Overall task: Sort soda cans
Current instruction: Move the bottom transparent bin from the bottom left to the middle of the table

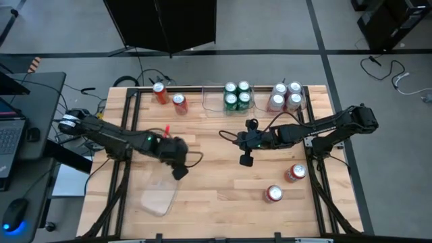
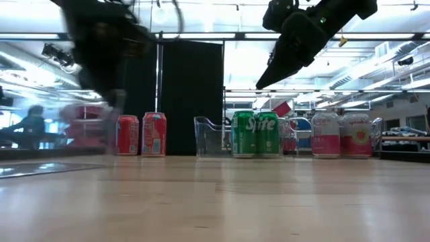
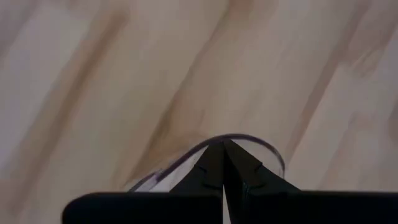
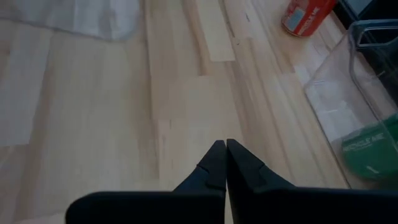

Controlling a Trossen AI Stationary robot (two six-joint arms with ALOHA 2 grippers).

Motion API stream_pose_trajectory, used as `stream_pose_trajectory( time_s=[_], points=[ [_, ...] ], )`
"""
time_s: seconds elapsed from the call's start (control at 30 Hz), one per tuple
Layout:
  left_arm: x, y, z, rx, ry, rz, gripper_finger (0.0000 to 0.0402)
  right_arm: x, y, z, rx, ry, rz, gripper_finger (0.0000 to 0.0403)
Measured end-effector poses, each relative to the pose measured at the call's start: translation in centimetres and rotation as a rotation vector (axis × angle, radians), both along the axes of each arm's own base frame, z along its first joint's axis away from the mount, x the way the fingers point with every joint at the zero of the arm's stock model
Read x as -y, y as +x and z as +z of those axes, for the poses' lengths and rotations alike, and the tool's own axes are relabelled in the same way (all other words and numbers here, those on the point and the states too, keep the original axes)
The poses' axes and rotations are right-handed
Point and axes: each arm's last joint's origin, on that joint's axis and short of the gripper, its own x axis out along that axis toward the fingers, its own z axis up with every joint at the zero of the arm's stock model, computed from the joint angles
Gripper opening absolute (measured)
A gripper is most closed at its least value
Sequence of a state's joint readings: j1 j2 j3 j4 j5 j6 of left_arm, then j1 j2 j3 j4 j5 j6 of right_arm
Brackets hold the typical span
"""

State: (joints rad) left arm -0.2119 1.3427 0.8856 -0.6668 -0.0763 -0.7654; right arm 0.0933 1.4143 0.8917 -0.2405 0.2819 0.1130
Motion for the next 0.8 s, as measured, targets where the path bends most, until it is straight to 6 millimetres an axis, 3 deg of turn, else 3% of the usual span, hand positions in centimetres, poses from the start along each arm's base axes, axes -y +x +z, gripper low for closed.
stream_pose_trajectory(
  time_s=[0.23, 0.4, 0.53, 0.63, 0.8],
  points=[
    [-1.3, 5.2, -1.2, 0.204, -0.012, -0.252, 0.0, -0.2, 0.0, 0.0, -0.002, 0.015, 0.019, 0.0],
    [-0.7, 7.4, 0.1, 0.123, 0.039, -0.427, 0.0, -0.2, 0.0, 0.0, -0.002, 0.027, 0.009, 0.0],
    [0.5, 6.4, 2.1, -0.056, 0.048, -0.448, 0.0, -0.2, -0.1, -0.1, -0.015, 0.031, 0.007, 0.0],
    [1.1, 4.5, 2.7, -0.231, 0.015, -0.323, 0.0, -0.3, -0.1, -0.1, -0.016, 0.031, 0.011, 0.0],
    [1.9, 1.1, 1.7, -0.5, 0.002, -0.155, 0.0, -0.5, -0.1, -0.1, -0.013, 0.031, 0.018, 0.0]
  ],
)
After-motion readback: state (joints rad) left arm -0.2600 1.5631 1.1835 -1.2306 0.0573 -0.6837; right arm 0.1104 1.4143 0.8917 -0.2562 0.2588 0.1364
